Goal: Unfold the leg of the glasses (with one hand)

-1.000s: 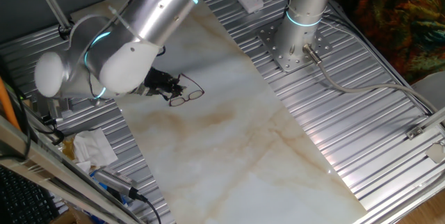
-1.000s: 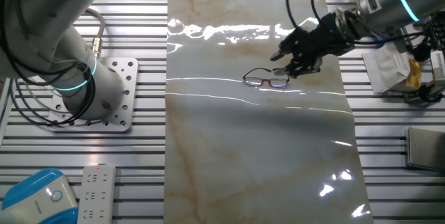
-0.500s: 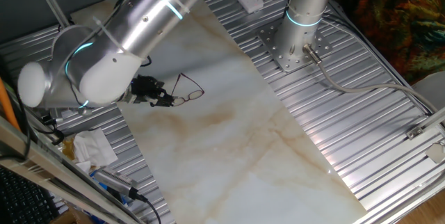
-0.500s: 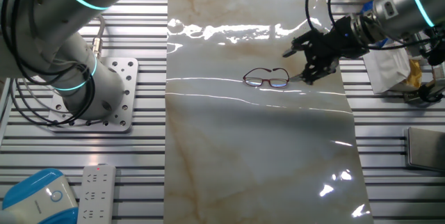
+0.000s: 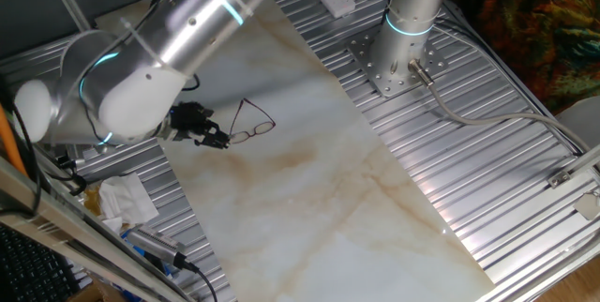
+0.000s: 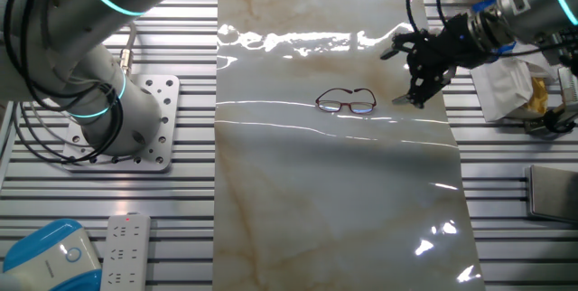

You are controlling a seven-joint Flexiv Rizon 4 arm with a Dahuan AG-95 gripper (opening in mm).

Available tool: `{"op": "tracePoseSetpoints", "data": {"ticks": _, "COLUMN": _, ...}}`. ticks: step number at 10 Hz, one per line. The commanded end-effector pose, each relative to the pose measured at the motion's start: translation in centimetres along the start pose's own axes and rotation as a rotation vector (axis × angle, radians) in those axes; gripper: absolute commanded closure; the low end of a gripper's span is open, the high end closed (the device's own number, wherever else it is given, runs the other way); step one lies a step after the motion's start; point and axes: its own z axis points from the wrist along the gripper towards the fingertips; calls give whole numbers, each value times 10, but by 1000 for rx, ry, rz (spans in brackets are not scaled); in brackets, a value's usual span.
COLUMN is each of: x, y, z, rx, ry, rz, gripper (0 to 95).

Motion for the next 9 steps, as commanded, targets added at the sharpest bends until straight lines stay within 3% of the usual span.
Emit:
{"op": "tracePoseSetpoints", "data": {"ticks": 1, "x": 6, "y": 6, "z": -11, "rx": 22, "ry": -108, "rz": 32, "gripper": 190}}
{"op": "tracePoseSetpoints", "data": {"ticks": 2, "x": 10, "y": 10, "z": -14, "rx": 29, "ry": -142, "rz": 39, "gripper": 190}}
{"op": "tracePoseSetpoints", "data": {"ticks": 7, "x": 41, "y": 28, "z": -25, "rx": 23, "ry": -258, "rz": 62, "gripper": 190}}
{"op": "tracePoseSetpoints", "data": {"ticks": 9, "x": 57, "y": 39, "z": -27, "rx": 25, "ry": -333, "rz": 59, "gripper": 190}}
